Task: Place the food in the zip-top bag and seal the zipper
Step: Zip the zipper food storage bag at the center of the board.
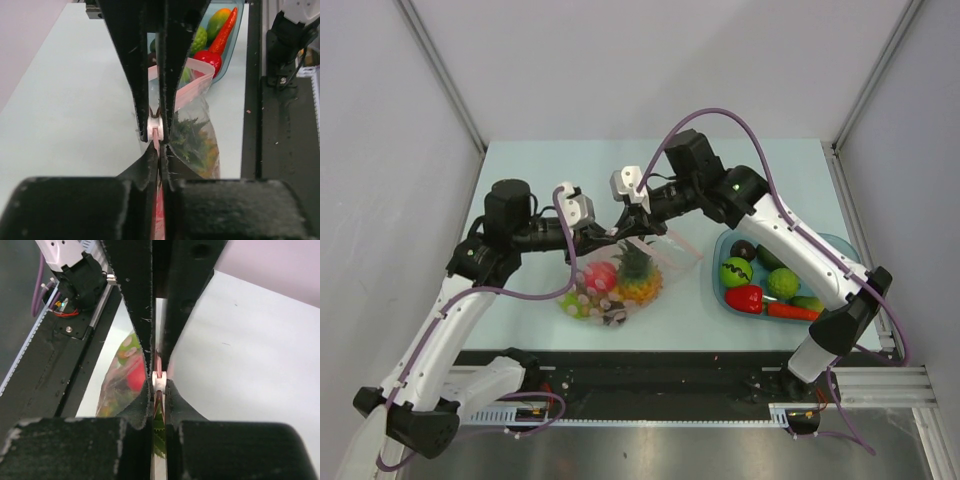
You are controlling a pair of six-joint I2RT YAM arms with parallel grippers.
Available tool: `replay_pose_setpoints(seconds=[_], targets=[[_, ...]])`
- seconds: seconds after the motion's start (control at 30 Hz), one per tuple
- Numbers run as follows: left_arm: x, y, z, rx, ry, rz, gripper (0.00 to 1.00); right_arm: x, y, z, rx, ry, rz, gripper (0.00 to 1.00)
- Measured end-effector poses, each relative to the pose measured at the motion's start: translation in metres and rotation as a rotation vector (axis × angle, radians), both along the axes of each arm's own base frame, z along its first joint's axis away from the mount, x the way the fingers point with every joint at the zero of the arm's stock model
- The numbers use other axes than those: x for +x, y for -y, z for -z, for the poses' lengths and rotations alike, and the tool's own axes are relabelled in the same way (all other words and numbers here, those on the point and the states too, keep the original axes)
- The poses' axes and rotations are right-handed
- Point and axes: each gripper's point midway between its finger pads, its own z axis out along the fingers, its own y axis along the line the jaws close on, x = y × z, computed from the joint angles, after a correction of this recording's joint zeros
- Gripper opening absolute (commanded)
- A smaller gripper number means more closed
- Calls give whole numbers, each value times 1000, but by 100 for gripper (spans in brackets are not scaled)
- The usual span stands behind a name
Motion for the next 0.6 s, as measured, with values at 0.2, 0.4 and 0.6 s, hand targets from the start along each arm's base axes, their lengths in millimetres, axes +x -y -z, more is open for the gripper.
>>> replay_pose_setpoints(seconds=[0.2, 0.4, 0.6], targets=[[-1, -1, 0, -4, -19, -29, 0, 2, 0, 0, -2, 20, 4, 0], [-5, -10, -7, -12, -8, -81, 0, 4, 1, 2, -3, 64, -10, 0], [-4, -16, -11, -30, 2, -129, 0, 13, 10, 11, -26, 74, -3, 0]])
